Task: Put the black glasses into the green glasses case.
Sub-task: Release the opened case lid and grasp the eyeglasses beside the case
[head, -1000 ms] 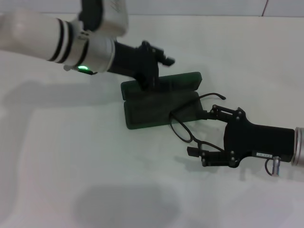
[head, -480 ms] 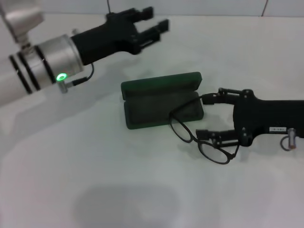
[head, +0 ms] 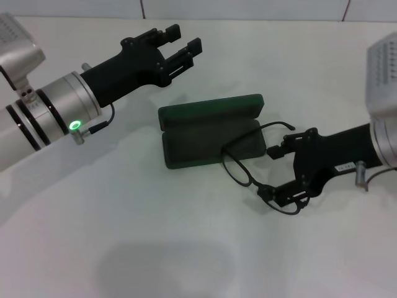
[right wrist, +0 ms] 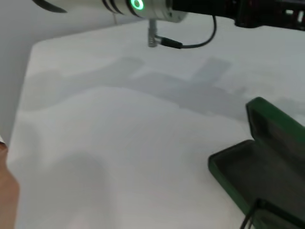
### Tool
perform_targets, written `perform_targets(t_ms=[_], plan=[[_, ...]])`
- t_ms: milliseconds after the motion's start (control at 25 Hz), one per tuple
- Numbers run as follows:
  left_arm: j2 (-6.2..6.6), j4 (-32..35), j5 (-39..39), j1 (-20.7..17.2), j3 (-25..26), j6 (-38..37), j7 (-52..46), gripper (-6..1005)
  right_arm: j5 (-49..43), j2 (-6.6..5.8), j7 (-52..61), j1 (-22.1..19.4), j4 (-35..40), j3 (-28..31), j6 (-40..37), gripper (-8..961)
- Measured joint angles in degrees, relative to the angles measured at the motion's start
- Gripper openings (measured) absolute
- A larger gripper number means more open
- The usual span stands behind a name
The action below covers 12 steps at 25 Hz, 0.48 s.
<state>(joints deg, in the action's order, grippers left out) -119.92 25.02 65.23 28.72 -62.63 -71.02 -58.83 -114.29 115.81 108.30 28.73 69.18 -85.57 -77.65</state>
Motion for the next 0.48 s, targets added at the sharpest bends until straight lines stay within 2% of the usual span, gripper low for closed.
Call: perform_targets(t_ms=[440,480], plan=[[-0.04,-0.4,-0.1,0.4,0.0,-0.1,0.6,546,-5.8,0.17,6.7,2.4,0.7,-5.7,3.2,854],[-0.04,-0.5,-0.1,0.5,0.1,-0.1,0.6,546,-6.0,0.23,6.8,2.5,0.6,-6.3,4.0,821]])
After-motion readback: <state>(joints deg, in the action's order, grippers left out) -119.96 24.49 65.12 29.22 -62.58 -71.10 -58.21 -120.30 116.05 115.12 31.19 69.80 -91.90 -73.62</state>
